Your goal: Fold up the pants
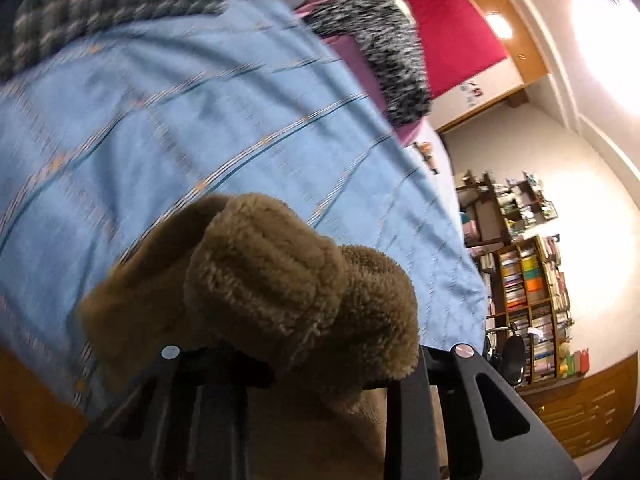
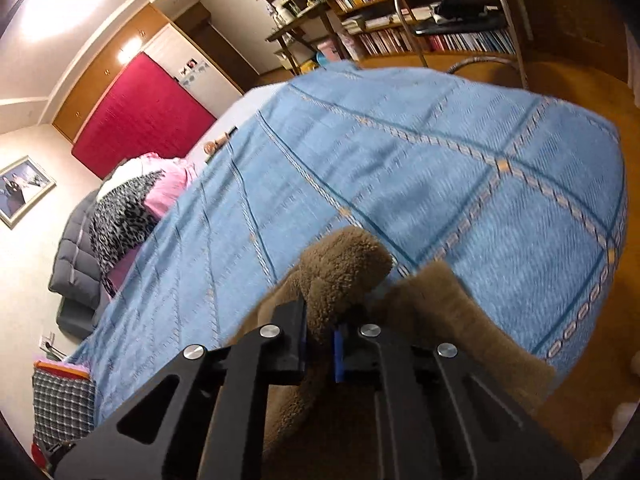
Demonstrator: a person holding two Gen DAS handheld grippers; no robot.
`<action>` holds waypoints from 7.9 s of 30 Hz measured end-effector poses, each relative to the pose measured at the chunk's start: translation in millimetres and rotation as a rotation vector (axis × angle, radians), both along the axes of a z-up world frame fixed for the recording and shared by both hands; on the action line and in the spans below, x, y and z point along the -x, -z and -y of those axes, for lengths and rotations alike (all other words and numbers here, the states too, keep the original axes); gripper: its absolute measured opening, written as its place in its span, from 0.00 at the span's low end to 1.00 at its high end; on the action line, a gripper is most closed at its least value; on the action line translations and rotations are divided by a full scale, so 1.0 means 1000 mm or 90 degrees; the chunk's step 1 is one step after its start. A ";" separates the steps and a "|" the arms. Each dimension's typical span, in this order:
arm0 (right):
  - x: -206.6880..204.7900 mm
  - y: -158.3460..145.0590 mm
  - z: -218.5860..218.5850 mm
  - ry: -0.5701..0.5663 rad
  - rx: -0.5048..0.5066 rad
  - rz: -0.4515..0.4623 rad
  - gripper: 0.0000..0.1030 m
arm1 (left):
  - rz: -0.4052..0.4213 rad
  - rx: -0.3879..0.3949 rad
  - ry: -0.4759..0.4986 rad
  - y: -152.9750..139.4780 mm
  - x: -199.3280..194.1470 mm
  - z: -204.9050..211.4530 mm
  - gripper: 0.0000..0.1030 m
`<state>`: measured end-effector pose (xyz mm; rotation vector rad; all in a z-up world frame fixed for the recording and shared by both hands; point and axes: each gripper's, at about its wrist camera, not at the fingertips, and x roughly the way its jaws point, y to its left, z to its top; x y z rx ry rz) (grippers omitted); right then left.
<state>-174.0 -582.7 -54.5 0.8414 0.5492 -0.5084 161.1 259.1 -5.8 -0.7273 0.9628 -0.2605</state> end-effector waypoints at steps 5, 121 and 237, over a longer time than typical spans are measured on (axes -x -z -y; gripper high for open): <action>-0.006 -0.026 0.006 0.011 0.025 0.010 0.08 | 0.025 0.016 0.021 -0.019 -0.030 0.007 0.24; -0.101 0.031 -0.216 -0.352 0.225 -0.040 0.39 | 0.132 -0.286 0.170 0.068 0.097 0.136 0.71; -0.111 0.079 -0.255 -0.408 0.251 -0.067 0.53 | 0.158 -0.351 0.398 0.088 0.144 0.255 0.76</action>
